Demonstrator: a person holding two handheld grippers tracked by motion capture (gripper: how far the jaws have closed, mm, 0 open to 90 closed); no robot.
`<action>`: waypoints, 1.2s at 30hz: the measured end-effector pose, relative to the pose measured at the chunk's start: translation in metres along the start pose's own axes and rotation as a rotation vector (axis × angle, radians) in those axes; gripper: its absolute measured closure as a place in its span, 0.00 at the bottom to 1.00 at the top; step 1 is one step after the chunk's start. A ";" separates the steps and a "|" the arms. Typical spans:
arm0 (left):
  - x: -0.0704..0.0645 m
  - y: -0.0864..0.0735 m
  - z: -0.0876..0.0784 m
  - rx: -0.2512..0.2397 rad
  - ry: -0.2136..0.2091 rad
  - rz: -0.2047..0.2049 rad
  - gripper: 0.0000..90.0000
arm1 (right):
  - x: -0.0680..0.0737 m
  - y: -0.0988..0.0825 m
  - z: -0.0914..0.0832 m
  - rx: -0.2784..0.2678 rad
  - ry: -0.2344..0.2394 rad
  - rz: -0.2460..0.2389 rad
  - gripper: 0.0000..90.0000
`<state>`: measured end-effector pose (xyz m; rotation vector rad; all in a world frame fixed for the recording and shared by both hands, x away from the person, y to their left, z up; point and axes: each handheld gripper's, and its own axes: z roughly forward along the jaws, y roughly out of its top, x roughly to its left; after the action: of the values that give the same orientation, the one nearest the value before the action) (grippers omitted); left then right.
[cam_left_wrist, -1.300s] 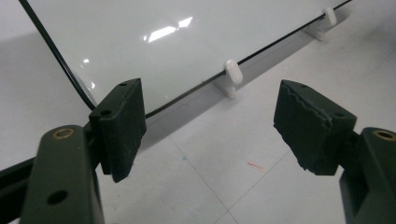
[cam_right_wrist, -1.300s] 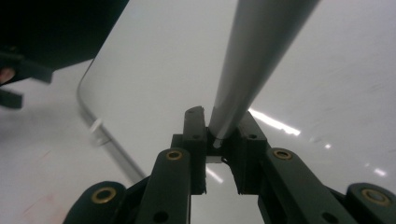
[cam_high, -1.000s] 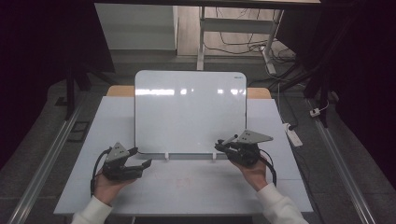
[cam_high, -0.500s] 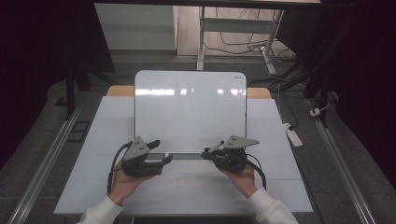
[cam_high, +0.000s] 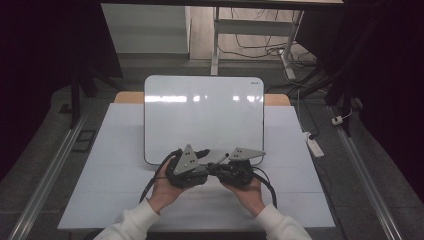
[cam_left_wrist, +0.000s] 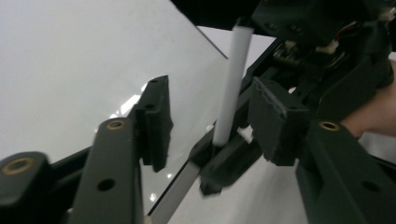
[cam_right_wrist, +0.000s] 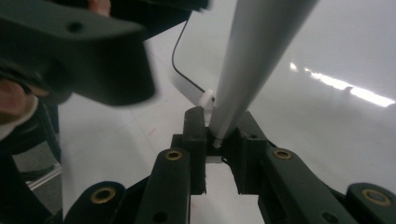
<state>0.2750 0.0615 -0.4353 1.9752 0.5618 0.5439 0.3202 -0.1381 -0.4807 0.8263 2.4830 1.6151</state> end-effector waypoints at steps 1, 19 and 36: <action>-0.001 0.001 0.002 0.001 0.001 0.007 0.58 | 0.001 0.000 0.001 -0.001 0.002 0.009 0.86; 0.014 0.001 0.002 0.025 0.015 -0.028 0.90 | 0.007 -0.001 0.007 0.011 0.032 0.040 0.68; 0.095 -0.048 -0.059 0.136 0.288 -0.301 0.90 | -0.016 -0.021 -0.060 -0.027 -0.132 0.034 0.58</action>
<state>0.3081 0.1782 -0.4405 1.9016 1.0806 0.6164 0.3055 -0.2023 -0.4761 0.9439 2.3648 1.5469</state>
